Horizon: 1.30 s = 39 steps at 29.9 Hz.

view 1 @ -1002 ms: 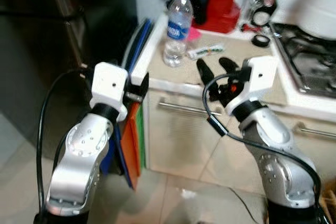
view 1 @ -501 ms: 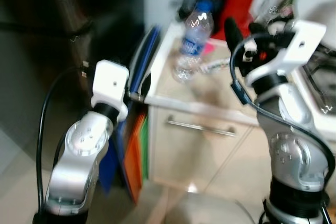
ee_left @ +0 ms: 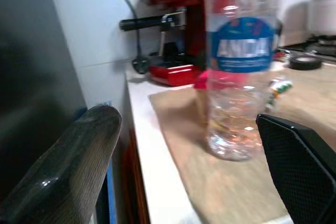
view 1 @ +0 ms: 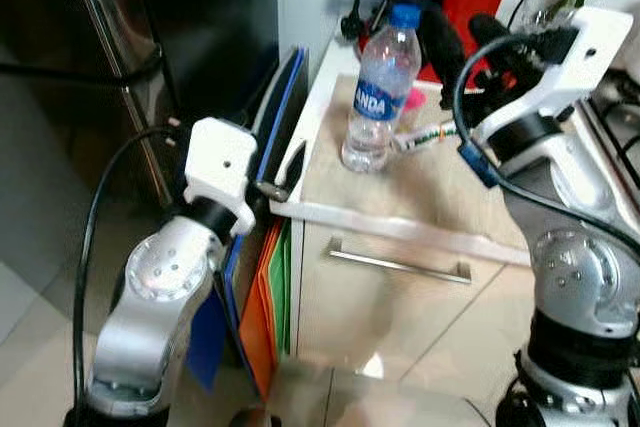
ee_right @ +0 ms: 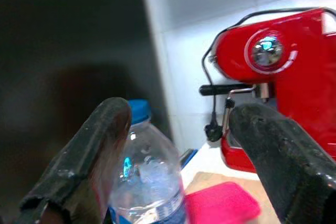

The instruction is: Restocking fridge

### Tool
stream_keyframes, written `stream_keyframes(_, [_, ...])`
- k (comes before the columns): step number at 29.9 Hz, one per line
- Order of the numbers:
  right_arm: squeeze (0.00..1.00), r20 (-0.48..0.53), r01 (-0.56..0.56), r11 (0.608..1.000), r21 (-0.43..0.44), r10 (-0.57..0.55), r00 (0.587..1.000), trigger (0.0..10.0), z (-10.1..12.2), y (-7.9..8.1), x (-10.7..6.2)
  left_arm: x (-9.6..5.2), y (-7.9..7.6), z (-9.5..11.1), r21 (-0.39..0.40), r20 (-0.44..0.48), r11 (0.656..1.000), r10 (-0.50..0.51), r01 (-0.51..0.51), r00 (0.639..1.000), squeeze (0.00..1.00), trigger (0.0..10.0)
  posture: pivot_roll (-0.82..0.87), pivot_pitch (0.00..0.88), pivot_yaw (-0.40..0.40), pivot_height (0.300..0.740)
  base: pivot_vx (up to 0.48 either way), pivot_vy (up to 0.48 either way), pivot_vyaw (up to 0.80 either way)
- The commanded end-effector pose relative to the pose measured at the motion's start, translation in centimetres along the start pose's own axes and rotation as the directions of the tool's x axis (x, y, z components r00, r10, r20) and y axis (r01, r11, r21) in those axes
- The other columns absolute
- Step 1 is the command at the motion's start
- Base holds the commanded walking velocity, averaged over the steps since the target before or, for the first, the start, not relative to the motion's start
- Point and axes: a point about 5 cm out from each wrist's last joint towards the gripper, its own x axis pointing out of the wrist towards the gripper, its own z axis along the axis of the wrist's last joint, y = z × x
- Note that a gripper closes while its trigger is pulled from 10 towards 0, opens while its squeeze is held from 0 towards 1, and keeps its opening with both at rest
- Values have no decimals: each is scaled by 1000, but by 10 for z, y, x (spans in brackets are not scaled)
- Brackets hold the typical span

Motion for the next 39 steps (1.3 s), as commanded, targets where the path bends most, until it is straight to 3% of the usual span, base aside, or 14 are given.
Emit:
stream_keyframes(1, [1000,29,6,998,56,-8,1000,10000,9,2,15,-1,4,4,8,18,1000,-9,9,1000,0,10000,45,34,-21,740,0,0,0])
stream_keyframes(6, [1000,0,10,997,74,-10,1000,10000,9,5,34,0,6,3,15,7,1000,-27,26,1000,0,10000,47,27,-17,740,0,0,0])
stream_keyframes(10, [1000,-66,-90,992,91,96,993,10000,4,21,55,4,7,3,19,1,999,-41,41,999,0,10000,52,20,-16,740,0,0,0])
stream_keyframes(15, [1000,-91,-123,992,33,125,988,10000,1,35,73,5,6,1,22,-14,998,-62,63,998,0,10000,56,14,-13,740,0,0,0])
stream_keyframes(21, [1000,-71,-118,993,18,119,990,10000,1,44,85,5,4,2,29,-12,997,-76,76,997,0,10000,64,14,-13,740,0,0,0])
stream_keyframes(25, [1000,-96,-125,991,-51,120,988,10000,-3,49,88,4,4,1,26,-16,996,-80,80,997,0,10000,64,14,-11,740,0,0,0])
stream_keyframes(27, [0,-141,-124,989,-82,111,984,10000,-8,51,89,4,2,1,22,-19,995,-93,93,996,0,10000,64,15,-10,740,0,0,0])
stream_keyframes(39, [0,-306,-113,983,-142,65,950,10000,-28,43,81,3,-1,0,26,-28,992,-126,127,992,0,10000,59,14,-5,740,0,0,0])
